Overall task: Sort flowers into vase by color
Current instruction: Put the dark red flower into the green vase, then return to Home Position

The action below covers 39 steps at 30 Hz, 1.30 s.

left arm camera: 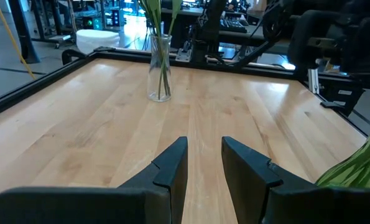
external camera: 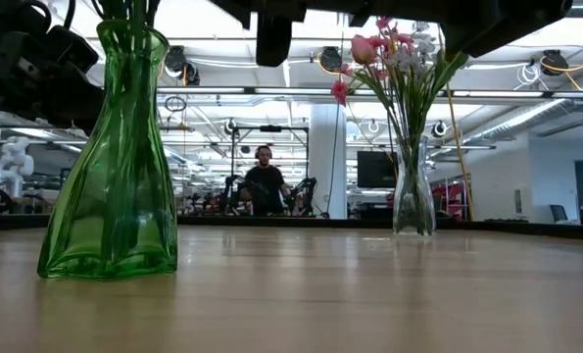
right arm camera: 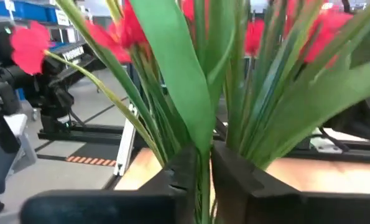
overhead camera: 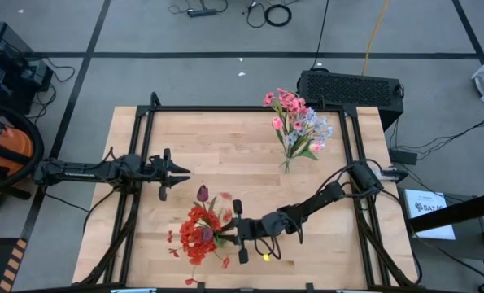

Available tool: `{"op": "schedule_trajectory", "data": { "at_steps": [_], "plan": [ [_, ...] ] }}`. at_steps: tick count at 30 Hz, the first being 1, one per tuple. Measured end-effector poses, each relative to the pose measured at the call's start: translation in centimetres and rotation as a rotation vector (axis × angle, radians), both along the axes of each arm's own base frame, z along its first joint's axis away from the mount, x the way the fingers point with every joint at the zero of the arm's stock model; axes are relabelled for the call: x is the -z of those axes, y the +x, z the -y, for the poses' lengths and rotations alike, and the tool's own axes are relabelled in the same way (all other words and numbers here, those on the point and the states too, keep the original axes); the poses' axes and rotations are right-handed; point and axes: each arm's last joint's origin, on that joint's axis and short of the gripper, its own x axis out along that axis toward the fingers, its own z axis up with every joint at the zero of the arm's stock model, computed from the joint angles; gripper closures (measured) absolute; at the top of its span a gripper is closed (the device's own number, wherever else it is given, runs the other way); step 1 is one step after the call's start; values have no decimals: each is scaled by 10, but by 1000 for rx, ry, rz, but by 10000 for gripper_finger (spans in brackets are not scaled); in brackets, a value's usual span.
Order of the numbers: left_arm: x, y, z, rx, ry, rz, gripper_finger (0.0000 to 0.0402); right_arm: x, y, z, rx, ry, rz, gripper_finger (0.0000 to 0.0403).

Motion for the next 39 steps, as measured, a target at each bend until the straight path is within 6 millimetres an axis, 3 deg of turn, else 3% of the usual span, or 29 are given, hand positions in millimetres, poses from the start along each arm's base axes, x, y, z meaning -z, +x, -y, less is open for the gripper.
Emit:
{"op": "schedule_trajectory", "data": {
  "at_steps": [15,21,33,39],
  "plan": [
    [0,0,0,0,0,0,297,1,0,4,53,-25,-63,268],
    [0,0,0,0,0,0,297,-20,-8,8,59,-68,-150,246],
    [0,0,0,0,0,-1,297,-76,-50,27,69,-170,-410,245],
    [0,0,0,0,0,-1,297,-77,-80,41,73,-216,-553,261]
  ]
}}
